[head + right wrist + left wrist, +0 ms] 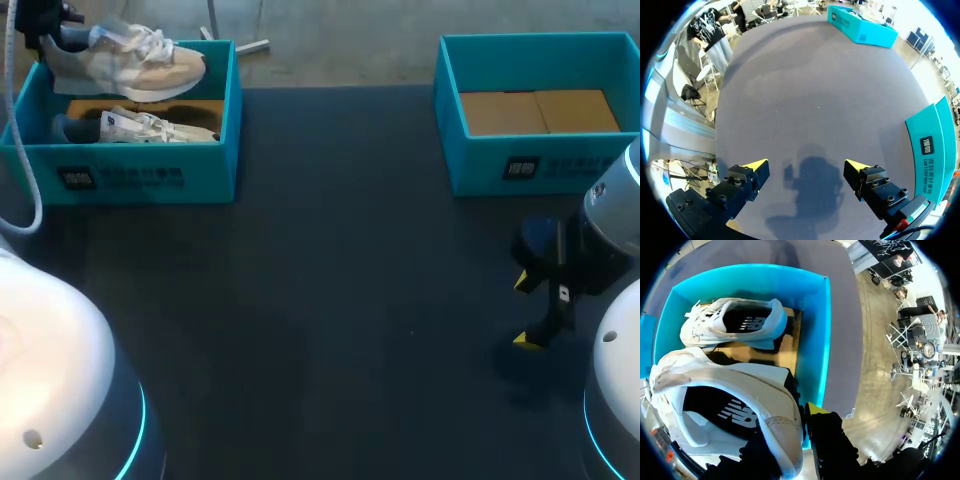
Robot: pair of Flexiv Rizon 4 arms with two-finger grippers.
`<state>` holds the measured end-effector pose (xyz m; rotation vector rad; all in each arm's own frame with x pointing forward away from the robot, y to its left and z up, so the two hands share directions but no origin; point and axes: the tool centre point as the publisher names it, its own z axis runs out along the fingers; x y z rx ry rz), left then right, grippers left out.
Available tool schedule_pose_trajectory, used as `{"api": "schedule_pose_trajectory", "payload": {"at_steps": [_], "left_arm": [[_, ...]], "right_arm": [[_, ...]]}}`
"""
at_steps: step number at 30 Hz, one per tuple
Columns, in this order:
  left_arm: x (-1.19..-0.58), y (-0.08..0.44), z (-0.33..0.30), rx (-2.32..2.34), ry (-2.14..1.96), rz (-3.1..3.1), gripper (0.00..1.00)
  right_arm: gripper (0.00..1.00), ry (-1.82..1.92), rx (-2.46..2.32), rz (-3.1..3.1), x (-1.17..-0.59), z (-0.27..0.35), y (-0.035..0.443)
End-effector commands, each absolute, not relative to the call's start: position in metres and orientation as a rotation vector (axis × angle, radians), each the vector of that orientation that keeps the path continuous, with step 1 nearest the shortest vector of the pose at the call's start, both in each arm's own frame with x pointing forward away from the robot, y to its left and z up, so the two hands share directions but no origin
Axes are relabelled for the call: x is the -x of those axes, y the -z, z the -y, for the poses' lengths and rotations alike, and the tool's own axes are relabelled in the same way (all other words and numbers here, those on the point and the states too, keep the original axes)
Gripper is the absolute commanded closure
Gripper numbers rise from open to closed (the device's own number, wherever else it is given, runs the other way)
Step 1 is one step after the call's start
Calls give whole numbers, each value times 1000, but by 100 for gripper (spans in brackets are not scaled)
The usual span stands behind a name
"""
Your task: Take the shoe out of the shoebox, open the shoe tongue, remove and reinsert the insole, then place the shoe into the shoebox
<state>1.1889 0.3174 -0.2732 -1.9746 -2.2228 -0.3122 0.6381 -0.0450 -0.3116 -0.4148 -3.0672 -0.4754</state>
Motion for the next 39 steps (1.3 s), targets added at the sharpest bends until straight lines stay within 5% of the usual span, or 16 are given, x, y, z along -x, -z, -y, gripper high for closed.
{"api": "schedule_pose_trajectory", "payload": {"at_steps": [1, 39], "left_arm": [[-1189, 280, -316, 1954, 307, 2226, 100], [-1204, 335, -301, 1873, 324, 2274, 100]], "right_arm": [[0, 478, 415, 3070, -637, 45, 312], [0, 478, 415, 3070, -637, 45, 312]]}}
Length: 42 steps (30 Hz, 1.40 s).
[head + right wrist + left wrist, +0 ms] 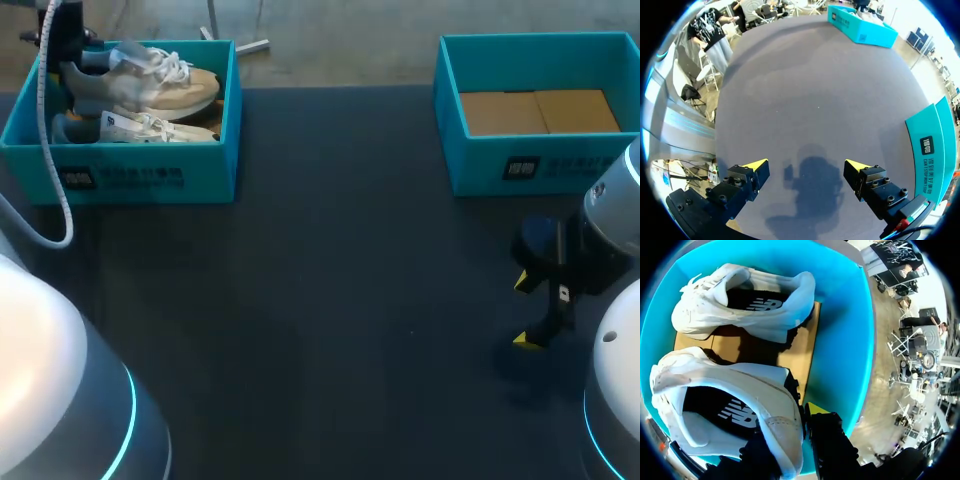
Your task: Take the shoe out of the shoebox, open the shoe tongue, remove and reinsert the insole, then place the shoe into the shoebox
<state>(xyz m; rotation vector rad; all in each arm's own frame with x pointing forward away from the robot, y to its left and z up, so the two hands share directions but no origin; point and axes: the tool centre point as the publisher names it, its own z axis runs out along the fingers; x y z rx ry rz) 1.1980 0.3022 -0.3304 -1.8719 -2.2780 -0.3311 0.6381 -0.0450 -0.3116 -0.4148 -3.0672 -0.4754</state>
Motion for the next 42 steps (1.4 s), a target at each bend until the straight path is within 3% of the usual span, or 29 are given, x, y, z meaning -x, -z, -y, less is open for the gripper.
{"api": "schedule_pose_trajectory", "payload": {"at_steps": [1, 26, 30, 42], "left_arm": [[-1204, 335, -300, 1877, 322, 2272, 100], [-1197, 356, -294, 1940, 340, 2177, 100], [-1197, 361, -296, 1947, 341, 2169, 86], [-1202, 369, -300, 1959, 315, 2190, 80]], "right_arm": [[0, 478, 415, 3070, -637, 45, 312], [0, 478, 415, 3070, -637, 45, 312], [0, 478, 415, 3070, -637, 45, 312], [0, 478, 415, 3070, -637, 45, 312]]}}
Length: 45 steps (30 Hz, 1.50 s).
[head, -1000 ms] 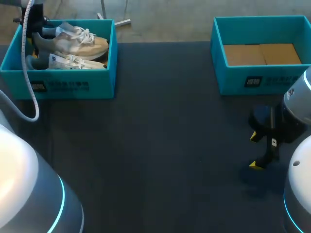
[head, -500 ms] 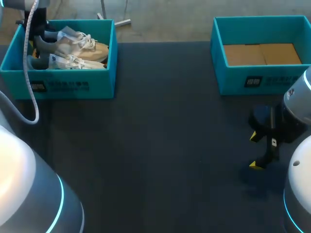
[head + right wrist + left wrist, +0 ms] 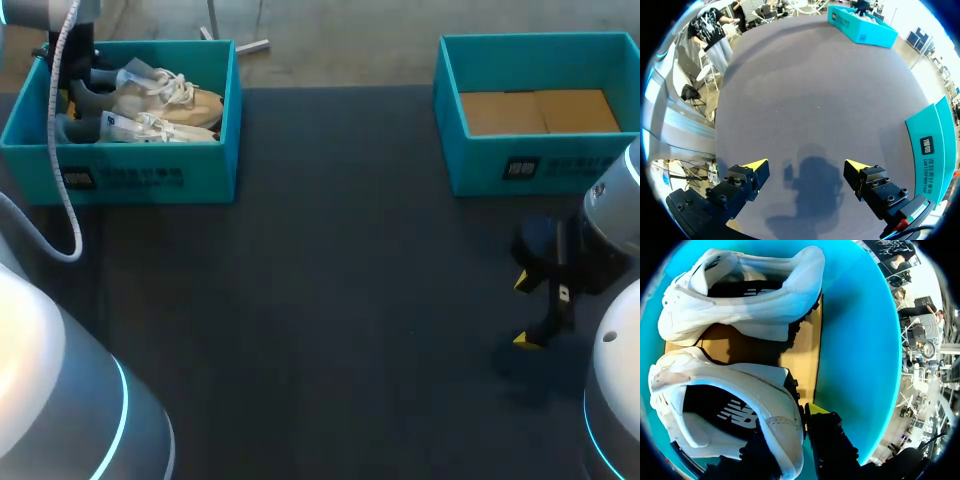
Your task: Take the shoe out of the shoebox, open the shoe tongue, remove and reinsert the insole, then place the shoe into the shoebox
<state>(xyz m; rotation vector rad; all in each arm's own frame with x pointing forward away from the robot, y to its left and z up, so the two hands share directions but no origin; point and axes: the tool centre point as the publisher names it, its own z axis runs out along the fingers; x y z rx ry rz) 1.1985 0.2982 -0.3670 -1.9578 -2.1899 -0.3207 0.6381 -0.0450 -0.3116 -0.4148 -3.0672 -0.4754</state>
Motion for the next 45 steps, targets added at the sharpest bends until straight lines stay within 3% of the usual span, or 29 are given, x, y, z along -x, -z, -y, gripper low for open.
{"api": "schedule_pose_trajectory", "payload": {"at_steps": [1, 9, 15, 21, 23, 24, 45], "left_arm": [[-1202, 369, -300, 1961, 314, 2190, 78], [-1202, 368, -301, 1969, 274, 2224, 54], [-1202, 359, -297, 1981, 258, 2259, 47], [-1203, 336, -292, 2030, 290, 2284, 21], [-1203, 328, -291, 2035, 298, 2298, 3], [-1203, 325, -291, 2038, 296, 2303, 1], [-1138, 228, -284, 2101, 205, 2378, 0]], "right_arm": [[0, 478, 415, 3070, -637, 45, 312], [0, 478, 415, 3070, -637, 45, 312], [0, 478, 415, 3070, -637, 45, 312], [0, 478, 415, 3070, -637, 45, 312], [0, 478, 415, 3070, -637, 45, 312], [0, 478, 415, 3070, -637, 45, 312], [0, 478, 415, 3070, -637, 45, 312]]}}
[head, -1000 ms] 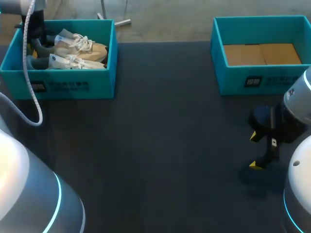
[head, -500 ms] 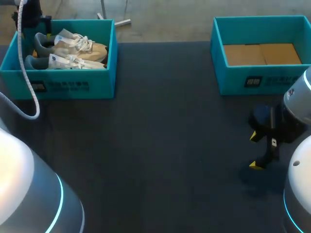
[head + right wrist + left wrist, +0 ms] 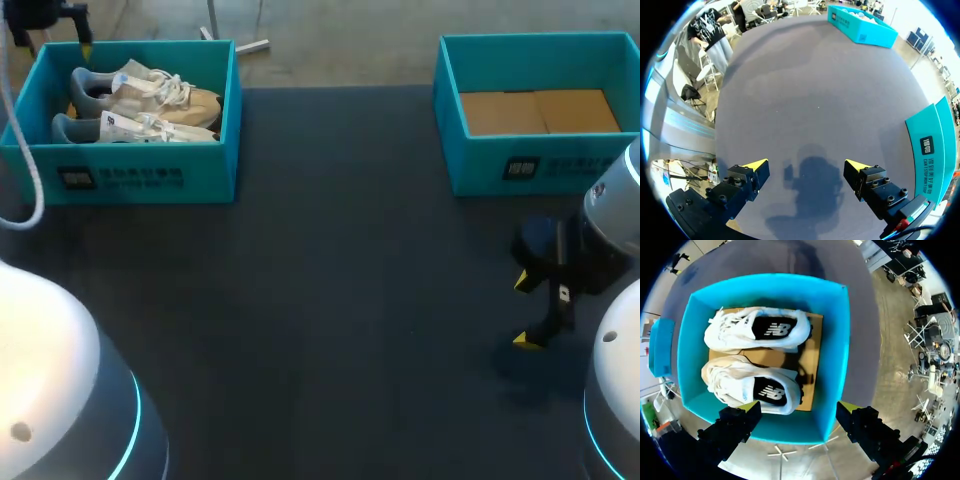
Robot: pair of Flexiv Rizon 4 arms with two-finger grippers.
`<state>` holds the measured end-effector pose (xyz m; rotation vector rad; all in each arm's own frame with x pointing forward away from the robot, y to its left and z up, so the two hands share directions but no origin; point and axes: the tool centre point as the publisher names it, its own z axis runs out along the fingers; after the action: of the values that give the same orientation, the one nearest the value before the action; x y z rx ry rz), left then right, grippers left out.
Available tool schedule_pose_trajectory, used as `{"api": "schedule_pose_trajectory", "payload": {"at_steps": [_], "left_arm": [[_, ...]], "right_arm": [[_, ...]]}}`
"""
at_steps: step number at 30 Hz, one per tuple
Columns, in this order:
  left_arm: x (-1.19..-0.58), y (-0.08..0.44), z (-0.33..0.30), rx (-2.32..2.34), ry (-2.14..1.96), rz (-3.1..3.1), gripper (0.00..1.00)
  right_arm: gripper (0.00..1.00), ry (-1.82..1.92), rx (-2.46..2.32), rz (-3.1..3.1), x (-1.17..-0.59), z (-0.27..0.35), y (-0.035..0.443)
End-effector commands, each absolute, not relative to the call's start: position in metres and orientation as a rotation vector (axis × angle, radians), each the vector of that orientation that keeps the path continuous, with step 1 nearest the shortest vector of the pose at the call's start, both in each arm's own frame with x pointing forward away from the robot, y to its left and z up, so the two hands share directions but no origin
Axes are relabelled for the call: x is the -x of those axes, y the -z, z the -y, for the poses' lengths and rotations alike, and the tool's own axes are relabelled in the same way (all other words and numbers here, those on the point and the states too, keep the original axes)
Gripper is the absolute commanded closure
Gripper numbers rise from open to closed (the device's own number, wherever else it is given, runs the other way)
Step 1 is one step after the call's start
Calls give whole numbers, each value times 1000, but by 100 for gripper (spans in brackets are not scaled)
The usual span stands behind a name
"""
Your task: Take the shoe out of the shoebox, open the shoe tongue, remove and reinsert the insole, then place the shoe into the shoebox
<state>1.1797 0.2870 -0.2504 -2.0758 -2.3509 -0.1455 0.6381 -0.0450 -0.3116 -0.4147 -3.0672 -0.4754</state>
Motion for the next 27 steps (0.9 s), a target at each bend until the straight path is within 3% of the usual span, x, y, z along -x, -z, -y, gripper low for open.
{"api": "schedule_pose_trajectory", "payload": {"at_steps": [1, 10, 27], "left_arm": [[-1136, 227, -284, 2101, 205, 2378, 0], [-1100, 218, -284, 2123, 111, 2305, 0], [-1100, 218, -284, 2123, 111, 2305, 0]], "right_arm": [[0, 478, 415, 3070, -637, 45, 312], [0, 478, 415, 3070, -637, 45, 312], [0, 478, 415, 3070, -637, 45, 312]]}}
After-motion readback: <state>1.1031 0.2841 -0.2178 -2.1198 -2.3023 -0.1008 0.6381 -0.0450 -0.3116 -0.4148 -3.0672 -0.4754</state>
